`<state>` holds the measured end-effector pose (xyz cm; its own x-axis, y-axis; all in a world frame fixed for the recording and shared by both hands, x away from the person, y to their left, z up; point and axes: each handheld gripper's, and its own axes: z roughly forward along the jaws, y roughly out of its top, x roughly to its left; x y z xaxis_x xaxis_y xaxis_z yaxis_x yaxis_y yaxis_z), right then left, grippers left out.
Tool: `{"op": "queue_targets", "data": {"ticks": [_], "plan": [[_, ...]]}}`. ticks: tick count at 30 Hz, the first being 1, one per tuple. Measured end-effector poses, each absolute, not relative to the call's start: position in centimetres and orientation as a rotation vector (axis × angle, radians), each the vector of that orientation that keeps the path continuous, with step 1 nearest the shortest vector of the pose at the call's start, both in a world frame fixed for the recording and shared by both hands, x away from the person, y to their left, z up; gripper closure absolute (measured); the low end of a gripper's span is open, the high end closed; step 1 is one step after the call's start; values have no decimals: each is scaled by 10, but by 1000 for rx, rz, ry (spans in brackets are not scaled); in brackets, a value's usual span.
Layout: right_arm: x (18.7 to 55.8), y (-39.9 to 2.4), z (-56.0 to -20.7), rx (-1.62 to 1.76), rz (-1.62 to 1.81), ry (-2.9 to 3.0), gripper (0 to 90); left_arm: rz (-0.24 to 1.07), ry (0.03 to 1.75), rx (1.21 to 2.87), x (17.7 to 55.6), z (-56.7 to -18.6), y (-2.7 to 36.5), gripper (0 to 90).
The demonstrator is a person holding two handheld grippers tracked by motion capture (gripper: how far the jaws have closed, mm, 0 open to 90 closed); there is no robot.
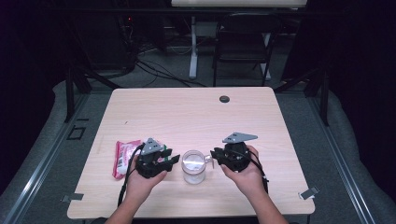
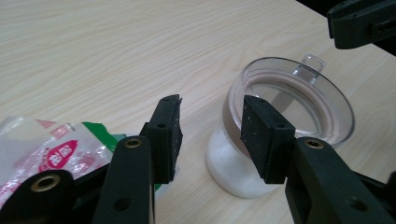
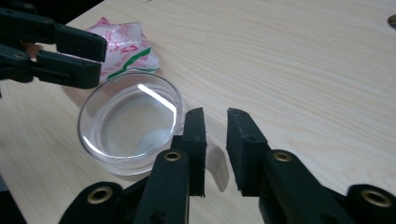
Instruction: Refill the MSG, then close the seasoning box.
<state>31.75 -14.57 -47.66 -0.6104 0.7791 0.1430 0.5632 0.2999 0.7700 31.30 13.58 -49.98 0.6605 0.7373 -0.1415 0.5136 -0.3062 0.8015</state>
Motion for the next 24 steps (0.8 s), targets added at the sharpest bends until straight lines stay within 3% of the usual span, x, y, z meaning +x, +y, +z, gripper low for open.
{"op": "queue_targets", "data": {"ticks": [24], "plan": [[322,-133,-476,1208,1260,2358,801,293,972,2026,299,-509,132,731]]}}
